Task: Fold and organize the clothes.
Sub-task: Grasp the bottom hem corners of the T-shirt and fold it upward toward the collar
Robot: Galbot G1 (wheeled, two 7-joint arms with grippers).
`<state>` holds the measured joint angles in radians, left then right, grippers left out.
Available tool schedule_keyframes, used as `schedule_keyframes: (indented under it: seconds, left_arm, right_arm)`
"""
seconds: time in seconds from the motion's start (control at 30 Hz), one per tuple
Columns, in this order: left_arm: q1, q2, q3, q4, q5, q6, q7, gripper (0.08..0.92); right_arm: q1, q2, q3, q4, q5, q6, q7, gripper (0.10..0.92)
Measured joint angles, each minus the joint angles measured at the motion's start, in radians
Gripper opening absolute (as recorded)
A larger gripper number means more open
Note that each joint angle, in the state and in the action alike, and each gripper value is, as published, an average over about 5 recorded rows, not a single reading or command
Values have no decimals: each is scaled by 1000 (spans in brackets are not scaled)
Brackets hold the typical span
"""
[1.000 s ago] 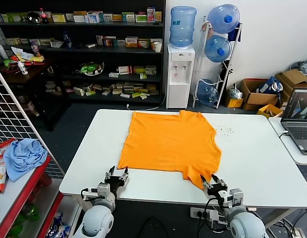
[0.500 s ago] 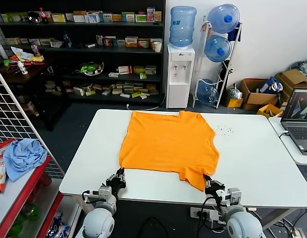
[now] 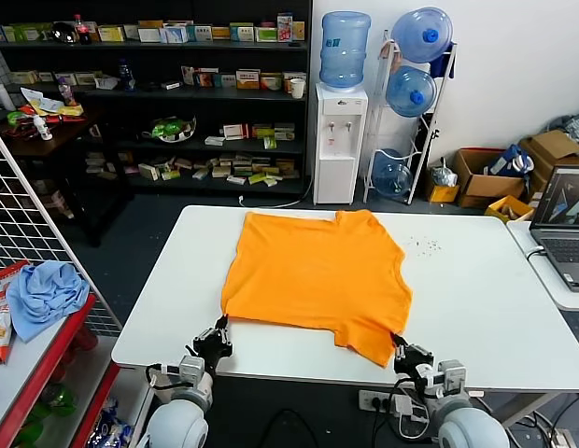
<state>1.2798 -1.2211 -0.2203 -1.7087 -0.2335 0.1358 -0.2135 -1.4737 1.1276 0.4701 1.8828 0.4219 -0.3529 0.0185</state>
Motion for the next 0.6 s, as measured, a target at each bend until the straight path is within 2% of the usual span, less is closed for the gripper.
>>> schedule_keyframes:
  seconds: [0.3,0.6]
  left_arm:
    - [106,52,-12,-89,48,-27,0,92]
    - [175,69,-11,-127,95,-47,-10,92]
  right_arm:
    - [-131,-31,40,106,-45,6,22,124]
    - [-147,-53,43,122,-79,43,27,124]
